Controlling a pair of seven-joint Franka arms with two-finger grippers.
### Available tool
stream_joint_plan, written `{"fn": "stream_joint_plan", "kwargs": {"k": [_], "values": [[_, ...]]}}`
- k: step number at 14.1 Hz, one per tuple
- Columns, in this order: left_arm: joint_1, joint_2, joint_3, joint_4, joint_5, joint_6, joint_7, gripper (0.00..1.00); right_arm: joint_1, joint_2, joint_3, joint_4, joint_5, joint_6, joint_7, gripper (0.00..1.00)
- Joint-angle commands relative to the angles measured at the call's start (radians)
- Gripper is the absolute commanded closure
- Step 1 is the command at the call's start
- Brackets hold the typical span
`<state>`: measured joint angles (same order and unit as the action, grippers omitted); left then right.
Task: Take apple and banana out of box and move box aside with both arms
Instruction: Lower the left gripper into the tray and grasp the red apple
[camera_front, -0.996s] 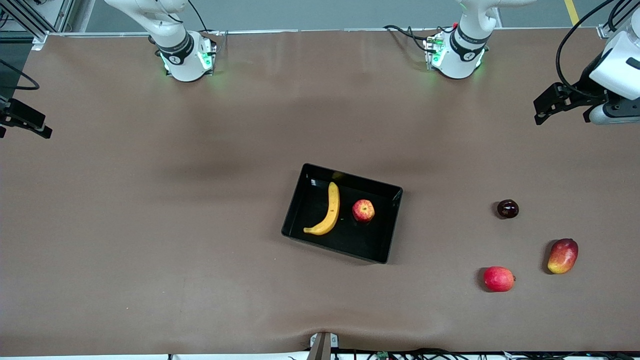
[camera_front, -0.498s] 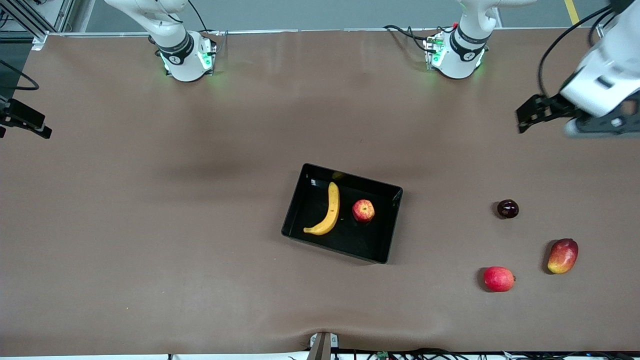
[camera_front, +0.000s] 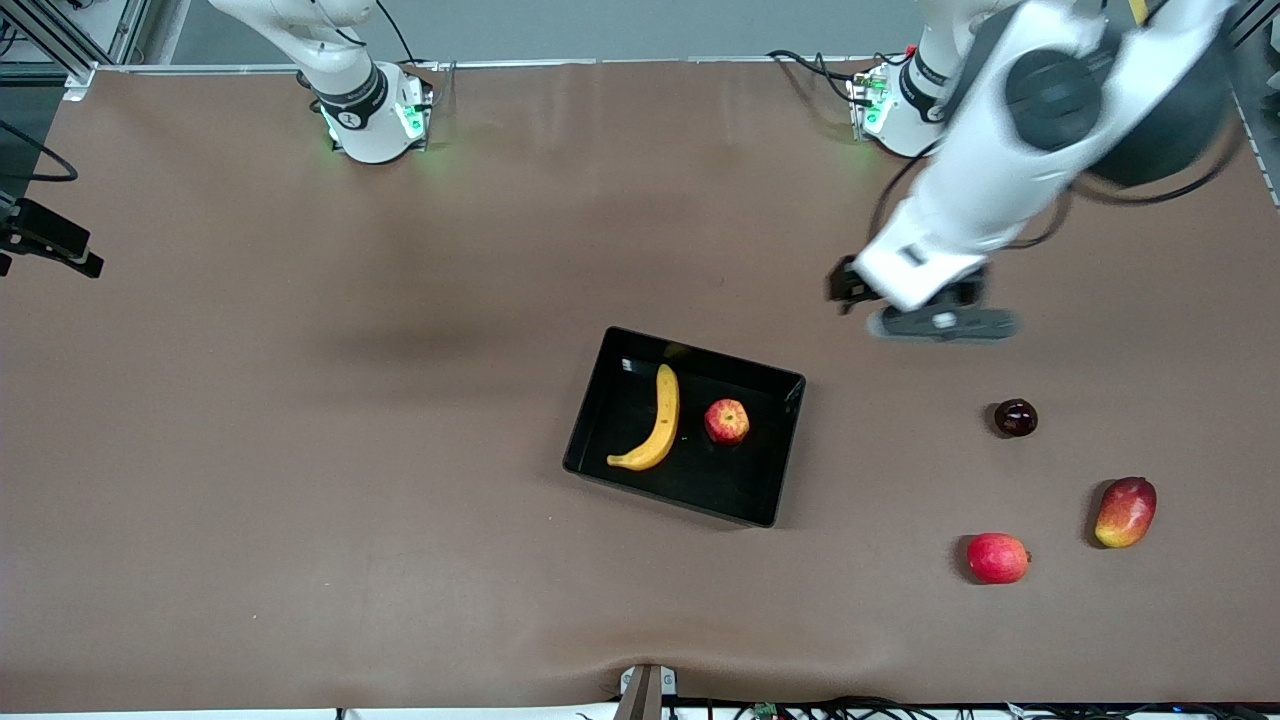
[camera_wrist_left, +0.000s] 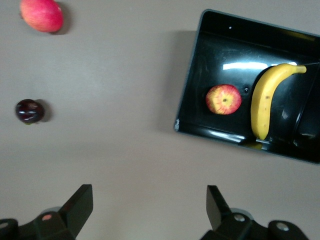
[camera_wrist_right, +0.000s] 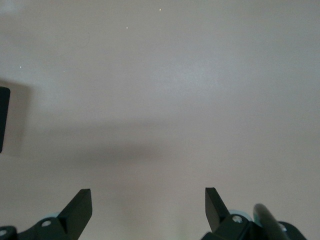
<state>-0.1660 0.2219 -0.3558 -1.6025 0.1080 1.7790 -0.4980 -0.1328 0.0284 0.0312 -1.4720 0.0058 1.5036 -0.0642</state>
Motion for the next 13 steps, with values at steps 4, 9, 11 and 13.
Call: {"fn": "stream_joint_plan", "kwargs": {"k": [4, 9, 11, 13], "values": [[-0.127, 0.22, -0.002, 0.019, 0.14, 0.205, -0.315, 0.0, -0.017, 0.001, 0.01, 0.024, 0.016, -0.005, 0.006, 0.0], [-0.155, 0.376, 0.003, 0.024, 0.171, 0.413, -0.485, 0.0, -0.013, 0.001, 0.01, 0.024, 0.016, -0.008, 0.009, 0.0], [-0.153, 0.424, 0.008, 0.024, 0.191, 0.47, -0.517, 0.0, -0.011, 0.001, 0.01, 0.024, 0.016, -0.009, 0.01, 0.0], [-0.153, 0.465, 0.009, 0.023, 0.205, 0.514, -0.542, 0.0, -0.013, 0.001, 0.01, 0.022, 0.016, -0.009, 0.01, 0.0]]}}
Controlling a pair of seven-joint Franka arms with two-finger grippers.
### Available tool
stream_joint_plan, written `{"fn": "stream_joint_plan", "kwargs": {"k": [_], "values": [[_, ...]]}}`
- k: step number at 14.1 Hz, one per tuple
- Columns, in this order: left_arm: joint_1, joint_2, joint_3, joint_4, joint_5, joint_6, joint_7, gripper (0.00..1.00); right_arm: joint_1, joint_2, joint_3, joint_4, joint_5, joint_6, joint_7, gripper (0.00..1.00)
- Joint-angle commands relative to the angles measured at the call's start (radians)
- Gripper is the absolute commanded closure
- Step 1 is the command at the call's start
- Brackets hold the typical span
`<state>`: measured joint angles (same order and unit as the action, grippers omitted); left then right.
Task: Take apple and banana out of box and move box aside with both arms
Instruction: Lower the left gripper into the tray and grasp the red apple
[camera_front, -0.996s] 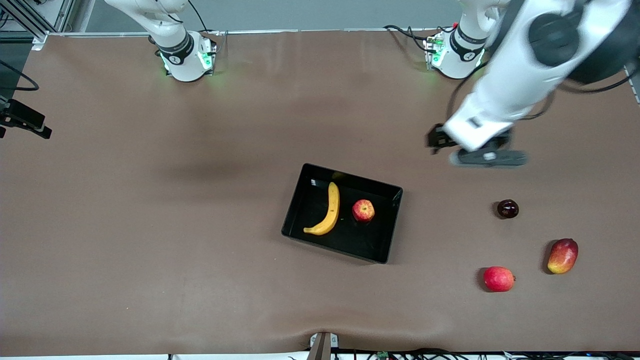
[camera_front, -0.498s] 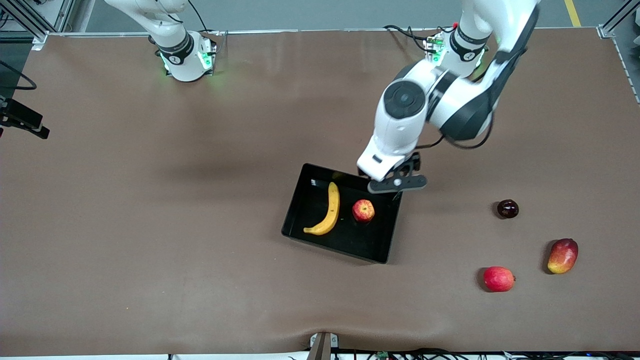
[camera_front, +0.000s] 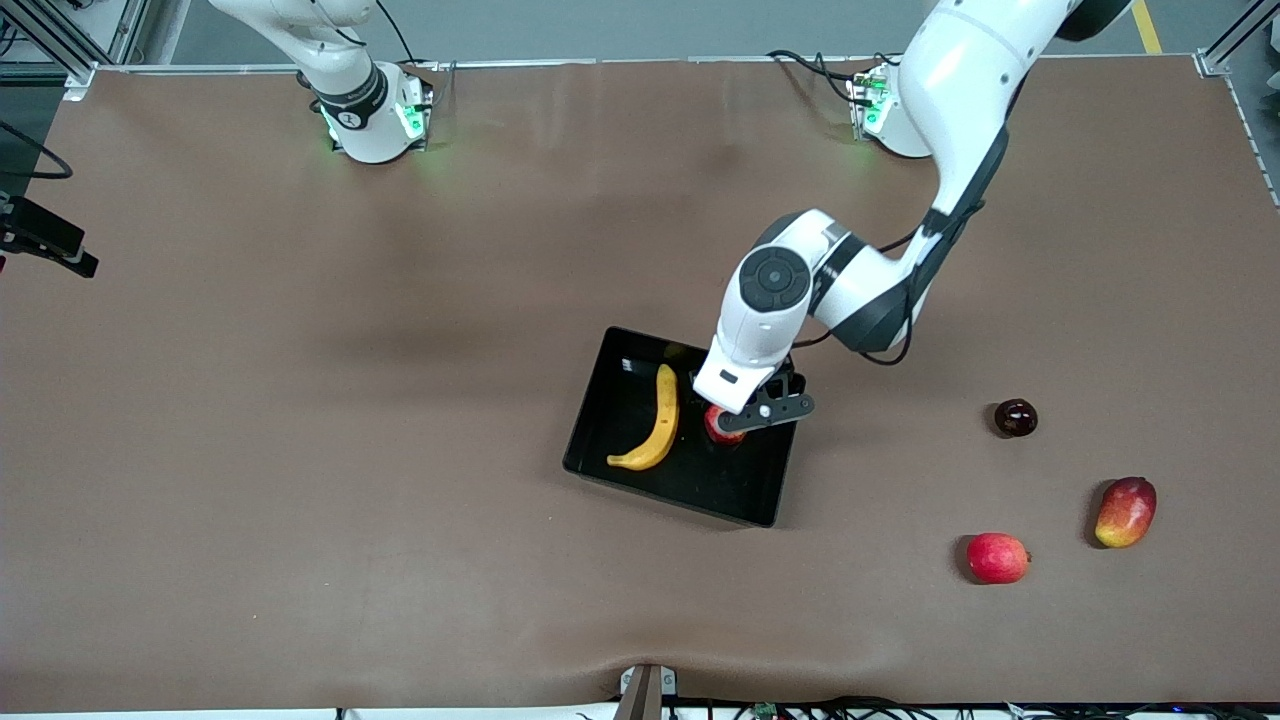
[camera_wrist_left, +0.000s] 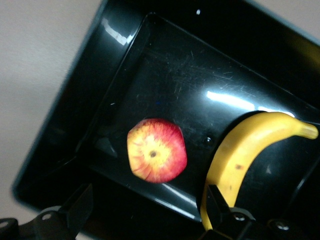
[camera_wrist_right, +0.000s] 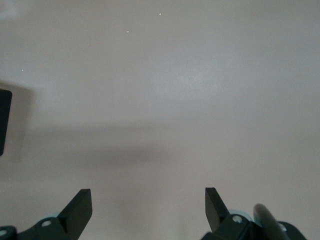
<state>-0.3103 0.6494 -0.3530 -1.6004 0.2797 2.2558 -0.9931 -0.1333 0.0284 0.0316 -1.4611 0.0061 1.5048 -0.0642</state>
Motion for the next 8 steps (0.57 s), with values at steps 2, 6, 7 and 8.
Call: {"fn": "stream_joint_plan", "kwargs": {"k": [2, 6, 7, 8], "values": [[0.002, 0.067, 0.008, 0.02, 0.056, 0.076, -0.078, 0.0, -0.011, 0.001, 0.01, 0.01, 0.015, -0.011, 0.011, 0.0], [0.002, 0.117, 0.009, 0.022, 0.055, 0.137, -0.136, 0.0, -0.005, 0.013, 0.01, 0.008, 0.011, -0.012, 0.012, 0.0], [0.002, 0.124, 0.011, 0.022, 0.059, 0.159, -0.142, 0.0, -0.005, 0.013, 0.01, 0.008, 0.011, -0.012, 0.012, 0.0], [0.002, 0.13, 0.022, 0.022, 0.064, 0.165, -0.142, 0.17, -0.003, 0.013, 0.011, 0.008, 0.011, -0.012, 0.012, 0.0]]}}
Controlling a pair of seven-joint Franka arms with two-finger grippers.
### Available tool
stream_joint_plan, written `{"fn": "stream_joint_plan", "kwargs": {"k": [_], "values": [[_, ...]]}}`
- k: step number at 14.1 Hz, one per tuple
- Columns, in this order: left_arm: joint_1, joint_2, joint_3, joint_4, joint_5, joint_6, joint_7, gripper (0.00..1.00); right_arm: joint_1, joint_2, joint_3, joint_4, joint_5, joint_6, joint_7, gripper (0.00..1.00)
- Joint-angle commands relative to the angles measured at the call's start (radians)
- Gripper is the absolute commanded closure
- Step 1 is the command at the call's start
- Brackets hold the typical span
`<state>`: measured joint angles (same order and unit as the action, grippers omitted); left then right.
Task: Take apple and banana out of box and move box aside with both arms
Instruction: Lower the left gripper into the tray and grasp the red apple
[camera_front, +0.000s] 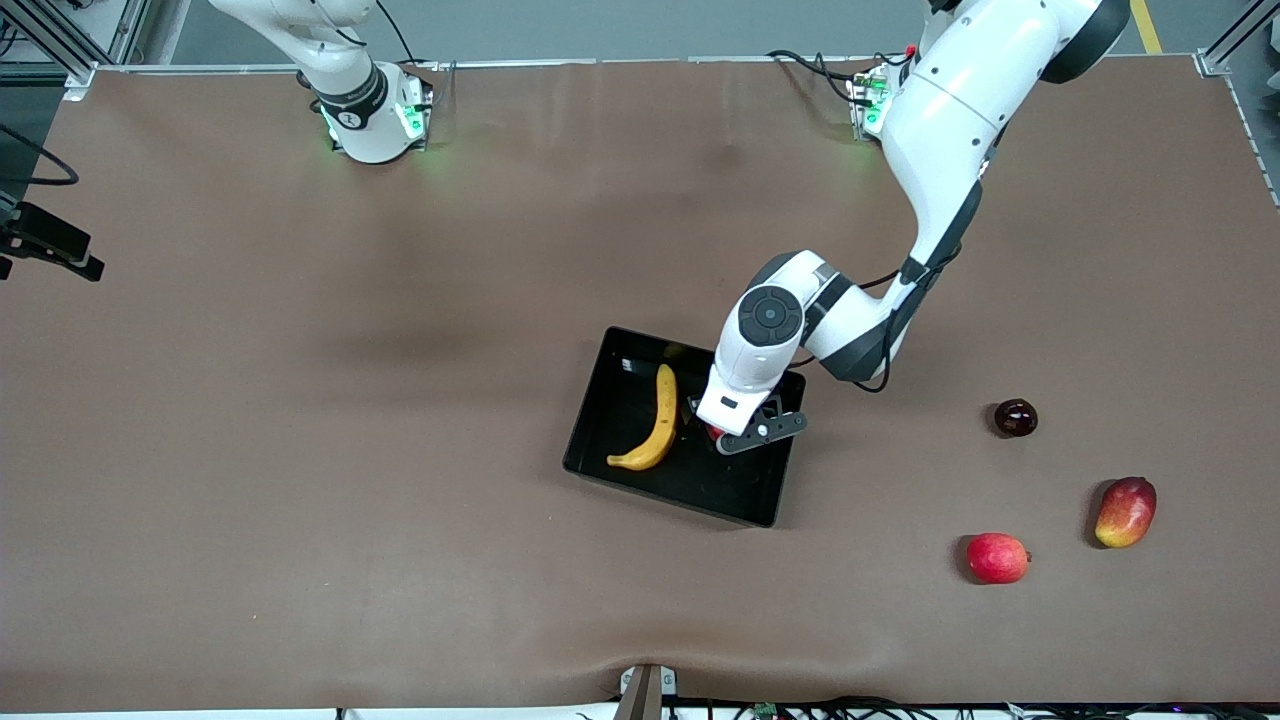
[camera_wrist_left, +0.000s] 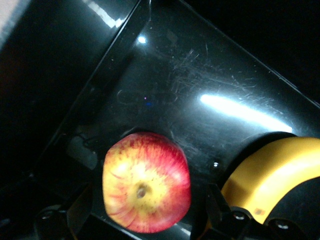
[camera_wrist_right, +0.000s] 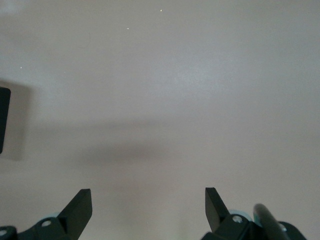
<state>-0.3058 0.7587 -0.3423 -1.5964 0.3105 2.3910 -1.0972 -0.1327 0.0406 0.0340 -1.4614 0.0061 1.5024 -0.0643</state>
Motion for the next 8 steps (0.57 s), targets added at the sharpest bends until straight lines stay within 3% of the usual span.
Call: {"fn": "stream_joint_plan", "kwargs": {"k": [1, 3, 4, 8], "values": [[-0.003, 0.016, 0.012, 0.018, 0.036, 0.03, -0.038, 0.44, -0.002, -0.001, 0.01, 0.009, 0.009, -0.016, 0.012, 0.0], [0.007, -0.001, 0.012, 0.021, 0.038, 0.03, -0.035, 0.95, 0.002, -0.001, 0.014, 0.01, 0.003, -0.059, 0.012, 0.0], [0.007, -0.018, 0.012, 0.027, 0.038, 0.025, -0.033, 1.0, 0.004, 0.001, 0.014, 0.009, 0.002, -0.059, 0.012, 0.0], [0.01, -0.148, 0.011, 0.065, 0.032, -0.1, -0.018, 1.0, -0.01, 0.013, 0.009, 0.007, 0.006, -0.059, -0.005, 0.0]]}}
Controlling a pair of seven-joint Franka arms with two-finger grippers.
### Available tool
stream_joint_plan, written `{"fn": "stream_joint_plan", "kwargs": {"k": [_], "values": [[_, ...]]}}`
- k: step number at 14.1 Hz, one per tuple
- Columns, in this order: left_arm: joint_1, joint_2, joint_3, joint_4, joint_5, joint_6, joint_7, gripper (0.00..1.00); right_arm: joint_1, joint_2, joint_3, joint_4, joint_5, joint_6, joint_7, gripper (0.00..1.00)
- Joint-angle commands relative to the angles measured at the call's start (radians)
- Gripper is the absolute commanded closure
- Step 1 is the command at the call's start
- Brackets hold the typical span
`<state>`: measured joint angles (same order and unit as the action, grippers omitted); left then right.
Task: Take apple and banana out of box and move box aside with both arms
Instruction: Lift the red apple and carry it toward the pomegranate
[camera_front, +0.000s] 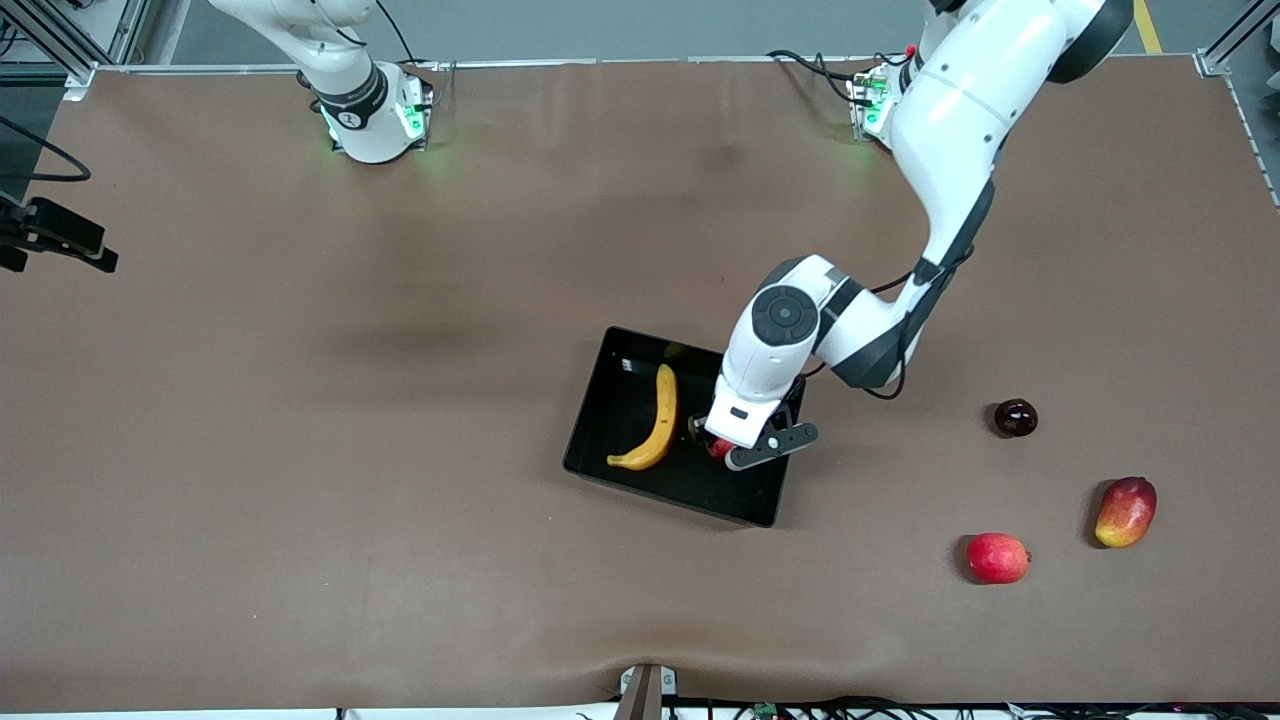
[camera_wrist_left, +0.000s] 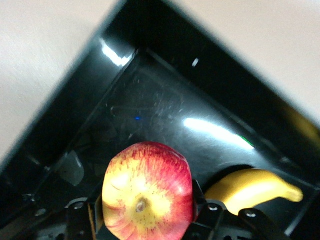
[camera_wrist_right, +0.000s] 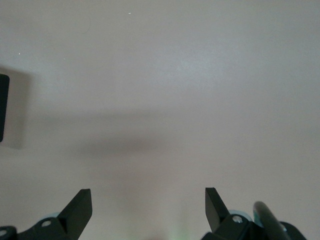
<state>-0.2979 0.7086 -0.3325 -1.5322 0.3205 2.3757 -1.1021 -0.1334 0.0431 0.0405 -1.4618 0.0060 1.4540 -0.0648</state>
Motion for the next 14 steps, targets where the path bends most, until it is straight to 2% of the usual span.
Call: {"fn": "stream_joint_plan", "kwargs": {"k": [1, 3, 6, 9, 12, 14], "values": [[0.002, -0.124, 0.0, 0.035, 0.012, -0.136, 0.001, 1.0, -0.008, 0.024, 0.002, 0.006, 0.005, -0.012, -0.018, 0.0], [0.025, -0.159, -0.005, 0.084, 0.011, -0.231, 0.042, 1.0, -0.005, 0.047, 0.002, 0.005, 0.003, -0.014, -0.03, 0.0], [0.149, -0.224, -0.013, 0.076, -0.065, -0.257, 0.235, 1.0, -0.005, 0.057, 0.001, 0.005, 0.003, -0.07, -0.03, 0.0], [0.279, -0.239, -0.011, 0.073, -0.1, -0.328, 0.482, 1.0, -0.008, 0.069, 0.001, 0.003, 0.003, -0.08, -0.032, 0.0], [0.4, -0.18, -0.005, 0.061, -0.086, -0.328, 0.686, 1.0, -0.009, 0.072, 0.002, 0.003, 0.003, -0.086, -0.033, 0.0], [0.489, -0.117, -0.005, 0.047, -0.077, -0.278, 0.795, 1.0, -0.008, 0.083, 0.002, 0.003, 0.014, -0.083, -0.027, 0.0]]}}
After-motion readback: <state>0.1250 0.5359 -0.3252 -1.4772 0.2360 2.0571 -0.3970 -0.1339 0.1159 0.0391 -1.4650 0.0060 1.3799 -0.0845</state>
